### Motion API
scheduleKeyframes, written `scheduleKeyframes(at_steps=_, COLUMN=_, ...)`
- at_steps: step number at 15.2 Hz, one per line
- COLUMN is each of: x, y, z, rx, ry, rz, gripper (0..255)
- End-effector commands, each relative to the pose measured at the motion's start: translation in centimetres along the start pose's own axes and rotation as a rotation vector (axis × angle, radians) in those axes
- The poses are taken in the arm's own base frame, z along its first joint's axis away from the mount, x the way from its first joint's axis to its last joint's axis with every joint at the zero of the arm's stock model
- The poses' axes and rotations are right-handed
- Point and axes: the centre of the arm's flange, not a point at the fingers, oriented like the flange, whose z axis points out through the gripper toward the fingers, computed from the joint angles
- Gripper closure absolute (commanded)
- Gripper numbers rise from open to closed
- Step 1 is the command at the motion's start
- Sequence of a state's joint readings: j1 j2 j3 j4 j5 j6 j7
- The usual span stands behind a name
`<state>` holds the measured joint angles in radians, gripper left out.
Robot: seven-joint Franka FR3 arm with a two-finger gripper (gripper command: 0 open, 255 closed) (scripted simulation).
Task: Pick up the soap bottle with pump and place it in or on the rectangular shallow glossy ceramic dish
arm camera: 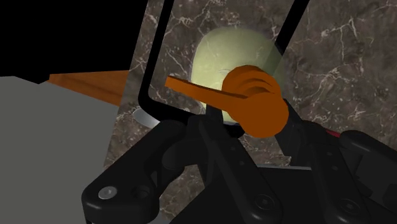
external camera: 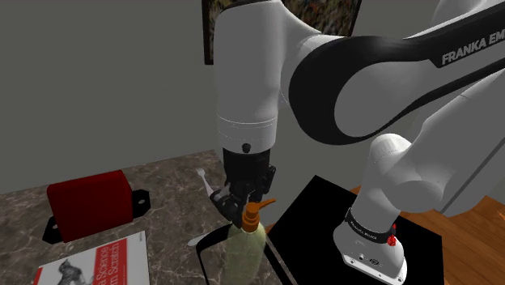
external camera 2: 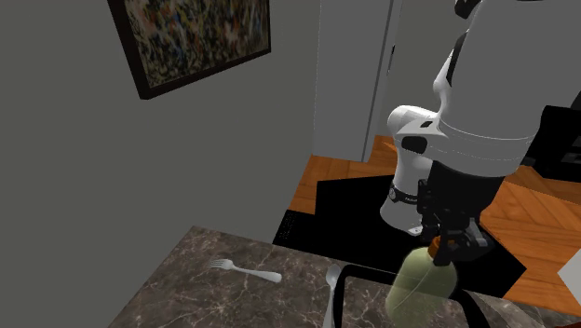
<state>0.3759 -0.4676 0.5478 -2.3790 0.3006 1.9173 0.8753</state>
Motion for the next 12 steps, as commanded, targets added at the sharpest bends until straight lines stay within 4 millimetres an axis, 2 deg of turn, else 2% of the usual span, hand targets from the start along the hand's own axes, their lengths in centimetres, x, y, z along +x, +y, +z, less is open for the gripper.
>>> scheduleKeyframes(at_steps=1, x=0.0, y=0.0, z=0.0, rx=0.000, ry=0.000, rz=0.000, gripper=0)
scheduleKeyframes(at_steps=6, x=0.0, y=0.0, z=0.0, rx=0.000, ry=0.000, rz=0.000, gripper=0)
scheduleKeyframes(at_steps=10, x=0.0, y=0.0, z=-5.0, rx=0.000, ry=0.000, rz=0.000, gripper=0)
scheduleKeyframes(at_steps=12, x=0.0, y=0.0, z=-5.0, rx=0.000, ry=0.000, rz=0.000, gripper=0)
